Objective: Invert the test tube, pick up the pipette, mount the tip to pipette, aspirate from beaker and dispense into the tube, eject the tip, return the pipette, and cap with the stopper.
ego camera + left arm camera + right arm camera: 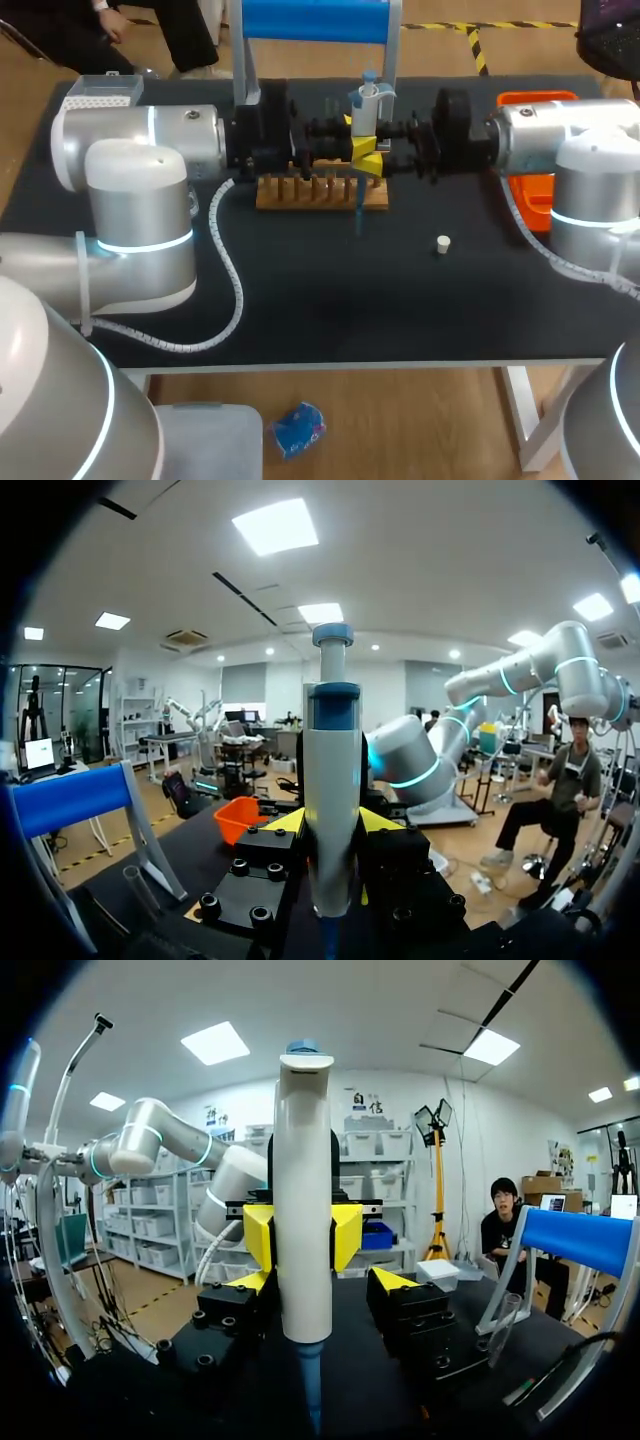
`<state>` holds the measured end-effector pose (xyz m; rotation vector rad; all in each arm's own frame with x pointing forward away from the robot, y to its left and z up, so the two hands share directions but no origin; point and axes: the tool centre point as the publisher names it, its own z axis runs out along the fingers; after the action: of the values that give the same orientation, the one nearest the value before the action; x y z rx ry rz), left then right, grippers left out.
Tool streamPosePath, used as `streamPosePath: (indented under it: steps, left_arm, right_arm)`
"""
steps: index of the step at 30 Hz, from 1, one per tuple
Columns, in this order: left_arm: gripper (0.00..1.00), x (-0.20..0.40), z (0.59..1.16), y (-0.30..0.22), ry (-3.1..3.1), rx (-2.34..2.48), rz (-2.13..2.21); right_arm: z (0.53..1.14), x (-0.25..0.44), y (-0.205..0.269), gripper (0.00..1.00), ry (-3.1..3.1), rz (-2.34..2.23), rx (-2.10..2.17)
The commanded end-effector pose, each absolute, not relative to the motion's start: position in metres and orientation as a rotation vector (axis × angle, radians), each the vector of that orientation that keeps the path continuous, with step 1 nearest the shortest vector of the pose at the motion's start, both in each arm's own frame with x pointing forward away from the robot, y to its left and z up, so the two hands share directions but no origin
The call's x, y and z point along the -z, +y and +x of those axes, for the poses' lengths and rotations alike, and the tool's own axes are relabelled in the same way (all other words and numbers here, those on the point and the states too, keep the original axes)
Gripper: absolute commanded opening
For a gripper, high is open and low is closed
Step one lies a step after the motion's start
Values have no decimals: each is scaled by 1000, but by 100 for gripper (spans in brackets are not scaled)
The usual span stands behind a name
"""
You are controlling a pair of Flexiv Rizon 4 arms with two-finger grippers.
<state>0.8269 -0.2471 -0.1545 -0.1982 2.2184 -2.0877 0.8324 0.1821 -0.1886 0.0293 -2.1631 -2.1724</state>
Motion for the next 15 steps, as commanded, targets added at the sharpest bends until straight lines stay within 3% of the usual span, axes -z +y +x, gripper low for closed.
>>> streamPosePath:
  steps: [1,5,8,9,15]
  left_arm:
    - [0,157,825,-247,2205,2093,-207]
    - [0,157,825,-247,2204,2094,-211]
    - [0,157,825,-247,2205,2095,-214]
    - [0,158,825,-247,2205,2094,-216]
    - [0,158,825,-248,2204,2093,-227]
  right_arm:
    - [832,189,183,46,-2160,28,2176]
    - [832,189,183,31,-2157,29,2178]
    - [832,189,184,11,-2156,30,2180]
    - [832,189,184,0,-2154,29,2181]
    - [832,189,184,0,-2153,30,2179]
